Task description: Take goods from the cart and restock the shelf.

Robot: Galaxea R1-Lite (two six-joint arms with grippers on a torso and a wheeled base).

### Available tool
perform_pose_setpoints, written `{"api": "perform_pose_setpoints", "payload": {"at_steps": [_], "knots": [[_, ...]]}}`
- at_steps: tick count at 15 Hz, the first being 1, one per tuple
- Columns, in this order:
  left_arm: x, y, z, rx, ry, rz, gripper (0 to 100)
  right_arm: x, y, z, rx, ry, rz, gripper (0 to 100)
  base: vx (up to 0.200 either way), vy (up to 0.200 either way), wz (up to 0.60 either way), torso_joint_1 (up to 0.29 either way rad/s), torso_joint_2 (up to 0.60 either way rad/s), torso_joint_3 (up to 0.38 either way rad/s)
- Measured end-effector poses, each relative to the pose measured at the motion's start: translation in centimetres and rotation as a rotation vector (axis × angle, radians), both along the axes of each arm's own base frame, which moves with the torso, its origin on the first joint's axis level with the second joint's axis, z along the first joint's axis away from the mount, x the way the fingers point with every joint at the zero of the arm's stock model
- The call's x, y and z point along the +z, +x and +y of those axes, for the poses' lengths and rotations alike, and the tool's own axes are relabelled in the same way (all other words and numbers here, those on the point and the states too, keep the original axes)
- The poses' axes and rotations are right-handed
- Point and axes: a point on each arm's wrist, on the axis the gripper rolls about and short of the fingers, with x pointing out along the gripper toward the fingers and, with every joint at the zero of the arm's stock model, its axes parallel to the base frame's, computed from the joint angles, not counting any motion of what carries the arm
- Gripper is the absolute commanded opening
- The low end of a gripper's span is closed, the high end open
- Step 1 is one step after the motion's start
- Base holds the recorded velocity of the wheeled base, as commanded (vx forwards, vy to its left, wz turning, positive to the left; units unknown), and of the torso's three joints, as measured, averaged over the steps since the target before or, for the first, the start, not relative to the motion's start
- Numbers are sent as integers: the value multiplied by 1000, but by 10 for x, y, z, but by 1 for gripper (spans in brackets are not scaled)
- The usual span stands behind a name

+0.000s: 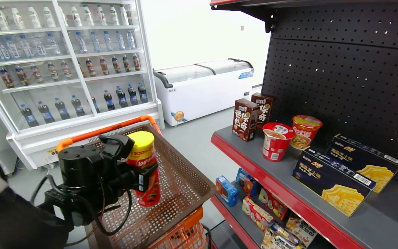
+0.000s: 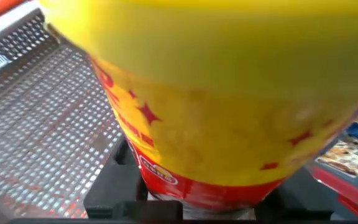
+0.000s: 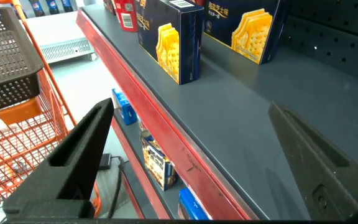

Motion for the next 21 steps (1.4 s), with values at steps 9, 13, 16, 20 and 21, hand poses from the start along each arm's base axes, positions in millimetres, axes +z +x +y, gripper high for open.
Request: {"api": "perform_pose_setpoints", "payload": {"at_steps": [9, 13, 16, 20, 21], "knots": [[80, -76, 35, 94, -53, -136, 0, 0, 0, 0, 0, 0, 0, 100, 0, 0, 0, 0, 0, 0], [77, -104, 43, 84, -74, -196, 0, 0, 0, 0, 0, 0, 0, 100, 0, 0, 0, 0, 0, 0], [86, -115, 46, 87, -86, -207, 0, 0, 0, 0, 0, 0, 0, 100, 0, 0, 0, 0, 0, 0], [96, -135, 57, 99, -79, -152, 0, 0, 0, 0, 0, 0, 0, 100, 0, 0, 0, 0, 0, 0], [95, -141, 59, 95, -73, -124, 0, 0, 0, 0, 0, 0, 0, 100, 0, 0, 0, 0, 0, 0]]}}
